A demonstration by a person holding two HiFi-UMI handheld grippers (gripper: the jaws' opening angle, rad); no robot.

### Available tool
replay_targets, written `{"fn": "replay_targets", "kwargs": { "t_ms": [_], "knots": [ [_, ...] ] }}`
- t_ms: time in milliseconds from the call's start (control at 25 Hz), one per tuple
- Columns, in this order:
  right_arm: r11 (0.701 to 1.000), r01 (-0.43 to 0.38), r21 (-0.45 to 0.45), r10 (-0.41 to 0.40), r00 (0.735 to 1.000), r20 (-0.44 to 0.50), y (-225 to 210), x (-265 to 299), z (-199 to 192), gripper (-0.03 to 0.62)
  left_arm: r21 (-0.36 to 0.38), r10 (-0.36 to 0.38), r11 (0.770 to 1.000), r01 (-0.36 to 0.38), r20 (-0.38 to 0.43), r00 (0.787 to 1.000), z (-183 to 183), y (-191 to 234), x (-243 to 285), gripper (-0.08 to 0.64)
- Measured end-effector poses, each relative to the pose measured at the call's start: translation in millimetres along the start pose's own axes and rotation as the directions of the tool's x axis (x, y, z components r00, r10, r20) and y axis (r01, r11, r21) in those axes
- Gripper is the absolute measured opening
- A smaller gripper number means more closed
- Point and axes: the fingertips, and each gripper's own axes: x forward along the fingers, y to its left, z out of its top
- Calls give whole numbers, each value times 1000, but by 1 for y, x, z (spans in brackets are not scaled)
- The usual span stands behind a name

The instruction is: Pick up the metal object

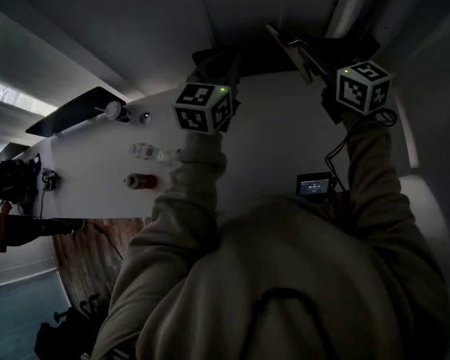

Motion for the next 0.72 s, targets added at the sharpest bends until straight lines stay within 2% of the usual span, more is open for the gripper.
{"fn": "replay_targets", "kwargs": {
  "t_ms": [280, 600, 720],
  "knots": [
    [999, -9, -38, 11, 999, 50, 1, 3, 27, 25, 51, -14, 999, 12, 42, 999, 29, 2, 8, 5],
    [997, -13, -70, 18, 997, 78, 10, 2, 49, 23, 65, -17, 998, 13, 68, 998, 52, -1, 8, 5],
    [998, -15, -62, 20, 997, 78, 10, 2, 45, 23, 64, -20, 998, 15, 70, 997, 51, -3, 9, 5]
  ]
}}
